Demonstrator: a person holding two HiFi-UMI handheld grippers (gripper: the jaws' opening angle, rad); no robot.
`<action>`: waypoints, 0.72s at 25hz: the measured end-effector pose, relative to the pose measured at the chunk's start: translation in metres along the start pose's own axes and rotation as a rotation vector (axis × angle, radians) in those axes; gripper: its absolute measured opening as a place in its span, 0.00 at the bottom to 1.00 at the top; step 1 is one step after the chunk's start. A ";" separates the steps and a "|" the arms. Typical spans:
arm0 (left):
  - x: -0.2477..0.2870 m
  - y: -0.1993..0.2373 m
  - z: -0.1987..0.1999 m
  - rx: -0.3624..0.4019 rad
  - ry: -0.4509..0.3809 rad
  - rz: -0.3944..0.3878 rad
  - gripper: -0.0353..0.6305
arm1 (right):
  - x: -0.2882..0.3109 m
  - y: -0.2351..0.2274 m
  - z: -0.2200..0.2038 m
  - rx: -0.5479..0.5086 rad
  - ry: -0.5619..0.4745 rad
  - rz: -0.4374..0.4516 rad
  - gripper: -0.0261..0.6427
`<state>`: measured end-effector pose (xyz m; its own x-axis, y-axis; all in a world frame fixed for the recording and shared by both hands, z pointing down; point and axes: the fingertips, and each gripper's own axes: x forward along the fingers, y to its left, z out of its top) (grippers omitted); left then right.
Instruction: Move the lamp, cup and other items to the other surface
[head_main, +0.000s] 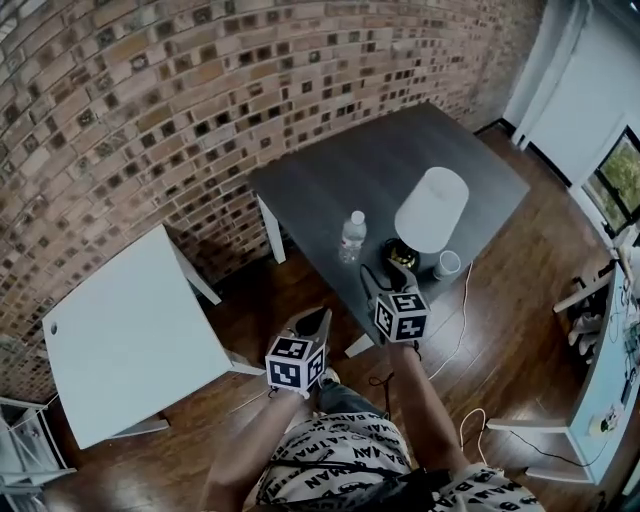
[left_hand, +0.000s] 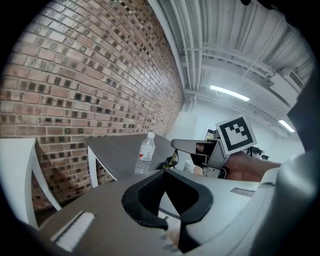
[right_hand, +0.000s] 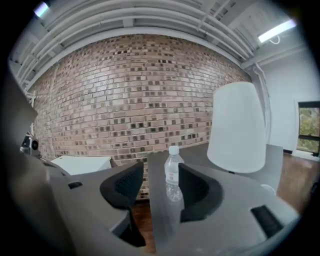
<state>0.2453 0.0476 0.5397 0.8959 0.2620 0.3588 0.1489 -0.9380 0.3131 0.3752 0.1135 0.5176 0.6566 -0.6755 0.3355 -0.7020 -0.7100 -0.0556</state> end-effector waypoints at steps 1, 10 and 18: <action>0.007 0.005 0.004 -0.004 0.000 0.005 0.05 | 0.011 -0.003 0.004 -0.008 0.004 0.005 0.39; 0.060 0.040 0.030 -0.027 0.003 0.036 0.05 | 0.091 -0.024 0.027 -0.067 0.040 0.038 0.39; 0.083 0.059 0.036 -0.049 0.009 0.053 0.05 | 0.129 -0.026 0.025 -0.120 0.095 0.065 0.38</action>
<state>0.3435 0.0054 0.5564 0.8981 0.2144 0.3840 0.0805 -0.9385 0.3357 0.4846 0.0401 0.5385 0.5839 -0.6929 0.4230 -0.7734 -0.6331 0.0305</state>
